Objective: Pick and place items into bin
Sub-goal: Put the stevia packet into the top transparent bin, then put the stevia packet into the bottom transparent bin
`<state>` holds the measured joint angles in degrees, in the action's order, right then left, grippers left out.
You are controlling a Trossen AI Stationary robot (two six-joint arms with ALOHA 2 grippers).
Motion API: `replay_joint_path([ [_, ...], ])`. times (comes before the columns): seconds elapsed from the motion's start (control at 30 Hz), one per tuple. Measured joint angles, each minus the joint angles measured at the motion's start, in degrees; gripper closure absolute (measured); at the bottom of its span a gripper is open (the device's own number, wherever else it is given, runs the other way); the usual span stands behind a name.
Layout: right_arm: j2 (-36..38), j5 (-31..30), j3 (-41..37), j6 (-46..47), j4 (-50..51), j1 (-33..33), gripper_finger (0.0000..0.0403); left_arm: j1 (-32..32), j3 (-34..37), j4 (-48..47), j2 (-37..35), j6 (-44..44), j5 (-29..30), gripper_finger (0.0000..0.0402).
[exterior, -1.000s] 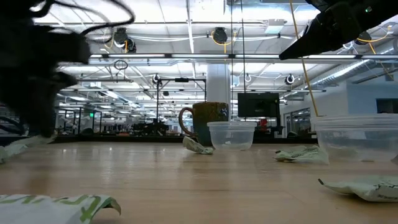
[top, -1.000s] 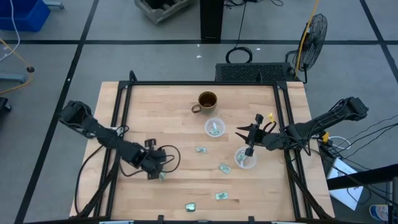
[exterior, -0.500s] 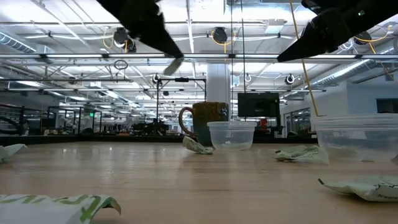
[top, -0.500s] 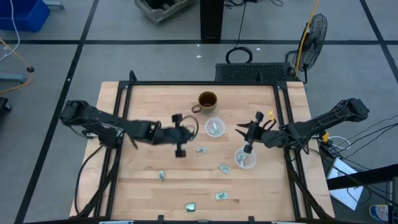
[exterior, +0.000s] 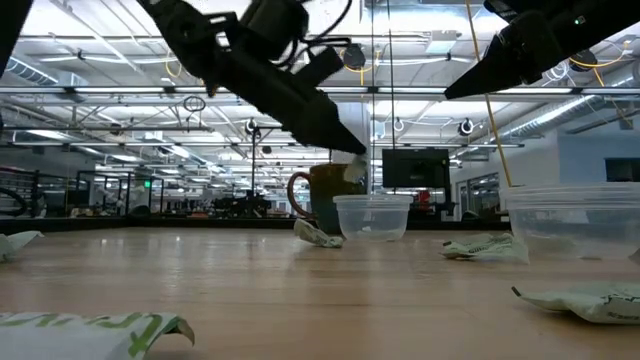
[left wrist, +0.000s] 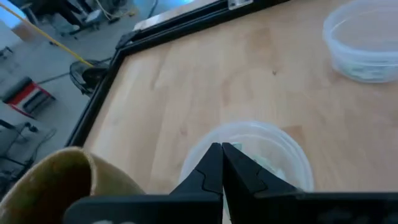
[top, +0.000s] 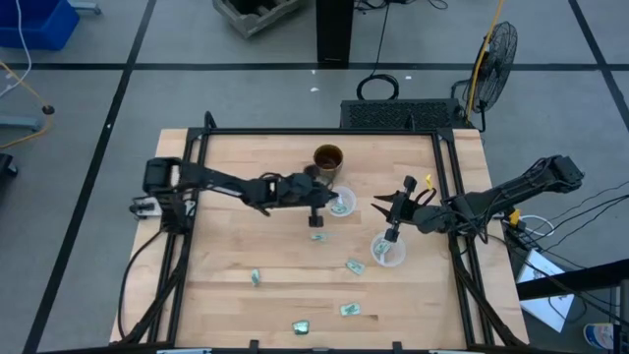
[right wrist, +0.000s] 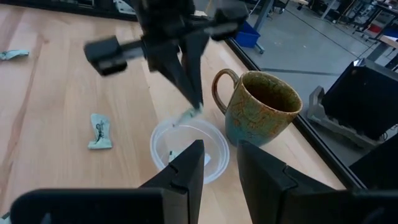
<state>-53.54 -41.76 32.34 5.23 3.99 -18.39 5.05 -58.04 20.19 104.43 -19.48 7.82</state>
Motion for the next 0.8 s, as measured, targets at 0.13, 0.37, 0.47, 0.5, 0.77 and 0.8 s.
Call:
replay_joint_path([
  [0.13, 0.0, -0.02, 0.0, -0.37, 0.06, 0.0, 0.0314, 0.7, -1.2, -0.8, 3.37, 4.9, -0.07, 0.0393],
  [0.37, 0.0, -0.01, 0.0, -0.36, 0.11, 0.0, 0.0314, 0.57, -1.14, -0.99, 5.18, 6.36, -0.09, 0.0393],
  [0.47, 0.0, 0.0, 0.0, -0.35, 0.12, 0.0, 0.0314, 0.65, -1.14, -0.67, 5.13, 6.7, -0.03, 0.0398],
  [0.5, 0.0, 0.0, 0.0, -0.35, 0.11, 0.0, 0.0314, 0.66, -1.14, -0.33, 5.13, 6.73, -0.02, 0.0398],
  [0.77, 0.0, 0.04, 0.0, 0.04, 0.13, -0.02, 0.0314, 0.6, -1.11, -2.23, 5.13, 6.75, 0.15, 0.0357],
  [0.8, 0.0, 0.09, 0.0, 0.04, 0.12, -0.02, 0.0314, 0.6, -1.11, -2.06, 5.11, 6.73, 0.17, 0.0351],
])
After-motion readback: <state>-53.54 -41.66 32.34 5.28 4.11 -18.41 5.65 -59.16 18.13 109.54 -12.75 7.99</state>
